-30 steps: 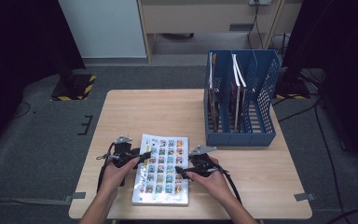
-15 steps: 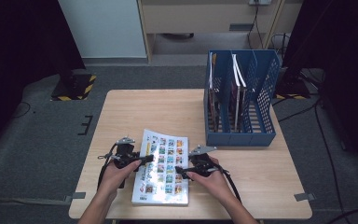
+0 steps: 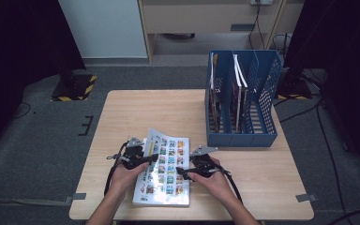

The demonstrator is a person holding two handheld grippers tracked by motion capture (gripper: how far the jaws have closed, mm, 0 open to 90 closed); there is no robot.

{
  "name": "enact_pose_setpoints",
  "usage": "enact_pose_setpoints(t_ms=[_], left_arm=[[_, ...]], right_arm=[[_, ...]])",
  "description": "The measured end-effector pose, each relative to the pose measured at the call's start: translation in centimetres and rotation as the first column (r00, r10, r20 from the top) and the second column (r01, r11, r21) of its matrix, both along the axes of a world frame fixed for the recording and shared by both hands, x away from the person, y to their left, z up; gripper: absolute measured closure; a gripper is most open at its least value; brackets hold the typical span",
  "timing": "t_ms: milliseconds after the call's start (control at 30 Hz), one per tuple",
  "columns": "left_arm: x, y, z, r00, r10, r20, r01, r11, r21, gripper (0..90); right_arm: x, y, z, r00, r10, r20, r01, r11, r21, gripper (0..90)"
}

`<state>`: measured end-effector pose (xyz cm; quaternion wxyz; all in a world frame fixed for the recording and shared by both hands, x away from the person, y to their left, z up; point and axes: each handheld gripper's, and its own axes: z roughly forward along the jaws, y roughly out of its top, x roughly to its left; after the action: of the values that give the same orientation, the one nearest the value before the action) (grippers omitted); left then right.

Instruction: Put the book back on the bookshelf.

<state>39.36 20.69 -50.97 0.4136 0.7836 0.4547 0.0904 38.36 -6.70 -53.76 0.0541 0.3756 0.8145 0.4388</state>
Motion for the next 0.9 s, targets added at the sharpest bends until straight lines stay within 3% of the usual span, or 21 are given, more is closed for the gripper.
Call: enact_pose_setpoints(t_ms=[267, 533, 733, 900], left_arm=[[-0.4, -0.5, 0.3, 0.999, 0.013, 0.042, -0.014, 0.9996, 0.023, 75.3], [-0.7, -0.7, 1.1, 0.997, -0.013, 0.076, 0.01, 0.999, 0.042, 78.2], [-1.1, -0.8, 1.8, 0.9901, -0.049, 0.131, 0.045, 0.9983, 0.038, 80.3], [-1.2, -0.9, 2.0, 0.9879, -0.061, 0.142, 0.055, 0.9975, 0.044, 81.1]], right_arm=[[0.0, 0.0, 0.0, 1.0, 0.0, 0.005, 0.0, 1.0, -0.001, 20.0], [0.0, 0.1, 0.0, 1.0, -0.003, -0.008, 0.003, 1.0, -0.003, 18.8], [0.1, 0.2, 0.0, 1.0, 0.0, -0.006, 0.0, 1.0, -0.006, 17.2], [0.1, 0.2, 0.0, 0.9999, 0.012, -0.004, -0.012, 1.0, -0.01, 14.2]])
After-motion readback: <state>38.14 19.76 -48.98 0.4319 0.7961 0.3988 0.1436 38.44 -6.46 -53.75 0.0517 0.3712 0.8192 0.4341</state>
